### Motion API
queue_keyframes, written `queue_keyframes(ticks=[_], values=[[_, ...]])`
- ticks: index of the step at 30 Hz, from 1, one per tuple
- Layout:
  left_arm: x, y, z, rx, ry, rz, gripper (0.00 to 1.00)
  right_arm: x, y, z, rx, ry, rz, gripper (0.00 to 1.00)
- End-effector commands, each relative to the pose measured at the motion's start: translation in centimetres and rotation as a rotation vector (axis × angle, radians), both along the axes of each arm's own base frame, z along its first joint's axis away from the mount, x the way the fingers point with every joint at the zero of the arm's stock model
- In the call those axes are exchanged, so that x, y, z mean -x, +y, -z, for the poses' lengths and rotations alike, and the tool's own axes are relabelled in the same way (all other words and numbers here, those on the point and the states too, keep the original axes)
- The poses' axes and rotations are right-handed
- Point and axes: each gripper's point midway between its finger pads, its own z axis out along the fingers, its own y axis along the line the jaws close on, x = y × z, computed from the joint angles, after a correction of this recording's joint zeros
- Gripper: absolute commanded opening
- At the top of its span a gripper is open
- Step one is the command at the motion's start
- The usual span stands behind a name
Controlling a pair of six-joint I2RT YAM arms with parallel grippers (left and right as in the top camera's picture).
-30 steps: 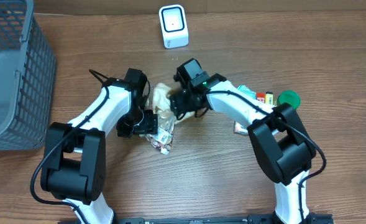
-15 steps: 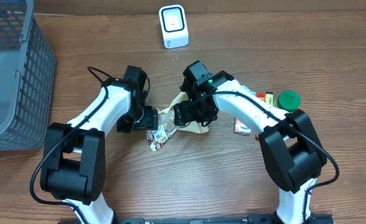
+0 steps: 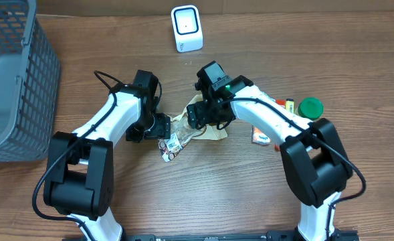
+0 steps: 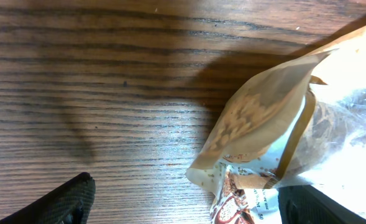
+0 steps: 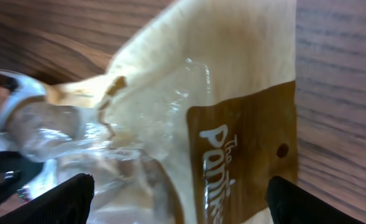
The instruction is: Scan the item barcode
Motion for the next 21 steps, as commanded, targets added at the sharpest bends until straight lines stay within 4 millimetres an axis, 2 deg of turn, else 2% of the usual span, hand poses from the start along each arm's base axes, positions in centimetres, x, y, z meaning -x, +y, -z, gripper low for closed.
queue_keyframes(ticks=[1,8,12,15,16,21], values=[[-0.1,1.9,1.0,-0.093,0.009,-0.038,0.8,0.6,-0.4,1.8,0.024,0.046,-0.001,0.9],[-0.1,1.9,1.0,-0.094,0.008,-0.037,0.81,2.8,0.9,3.0,-0.073,0.138,-0.028,0.9],[-0.1,1.9,1.0,-0.096,0.007,-0.037,0.81,3.6,1.7,2.7,-0.136,0.182,-0.047,0.89],[-0.1,1.9,1.0,-0.096,0.008,-0.037,0.81,4.3,3.0,1.8,-0.231,0.211,-0.1,0.84],[-0.1,1.9,1.0,-0.096,0.008,-0.037,0.81,4.5,3.6,1.3,-0.277,0.223,-0.123,0.79],[-0.1,2.0,1.0,-0.096,0.007,-0.037,0.81,4.8,4.1,0.1,-0.385,0.263,-0.149,0.71]])
